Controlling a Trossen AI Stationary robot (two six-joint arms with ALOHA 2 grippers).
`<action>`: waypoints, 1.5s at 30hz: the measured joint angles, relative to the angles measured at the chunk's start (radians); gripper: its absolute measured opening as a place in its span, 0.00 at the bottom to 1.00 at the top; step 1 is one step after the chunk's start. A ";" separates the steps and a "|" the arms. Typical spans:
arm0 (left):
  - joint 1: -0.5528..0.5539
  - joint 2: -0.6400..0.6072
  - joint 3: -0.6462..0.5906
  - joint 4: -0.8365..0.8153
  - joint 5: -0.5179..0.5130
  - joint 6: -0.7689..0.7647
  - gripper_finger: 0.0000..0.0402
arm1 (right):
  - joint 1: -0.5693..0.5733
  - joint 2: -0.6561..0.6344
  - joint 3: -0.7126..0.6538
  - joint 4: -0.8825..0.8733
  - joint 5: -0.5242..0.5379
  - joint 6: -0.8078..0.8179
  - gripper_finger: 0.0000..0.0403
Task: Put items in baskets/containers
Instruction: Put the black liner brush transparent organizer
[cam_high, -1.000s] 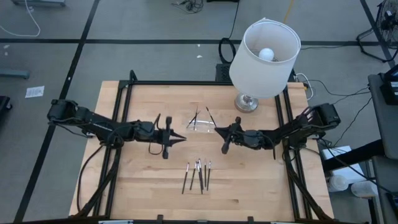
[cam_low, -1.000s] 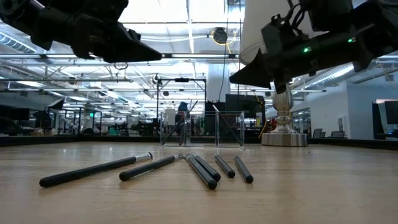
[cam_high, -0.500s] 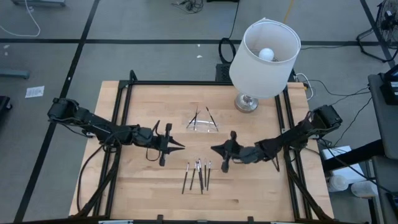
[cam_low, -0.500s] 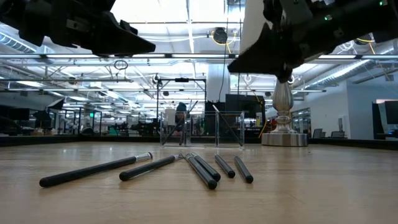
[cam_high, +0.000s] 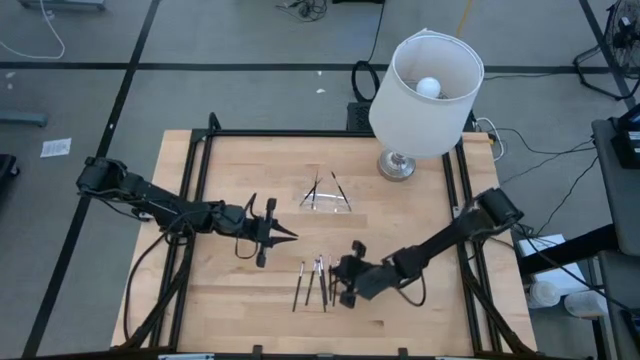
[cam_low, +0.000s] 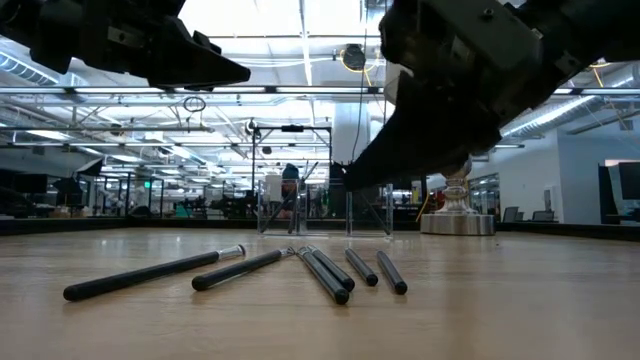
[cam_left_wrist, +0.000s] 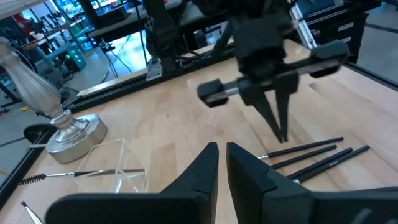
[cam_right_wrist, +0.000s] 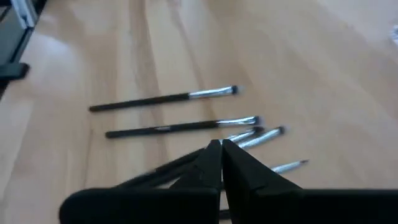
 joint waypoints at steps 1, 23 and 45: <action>0.000 0.000 0.000 -0.001 0.000 0.000 0.10 | 0.006 0.016 0.017 -0.015 0.004 0.007 0.00; 0.002 -0.151 -0.001 -0.159 -0.079 -0.008 0.10 | 0.142 0.063 0.156 -0.253 0.122 0.240 0.00; 0.005 -0.151 -0.001 -0.188 -0.080 -0.059 0.10 | 0.078 0.121 0.170 -0.249 -0.031 0.194 0.00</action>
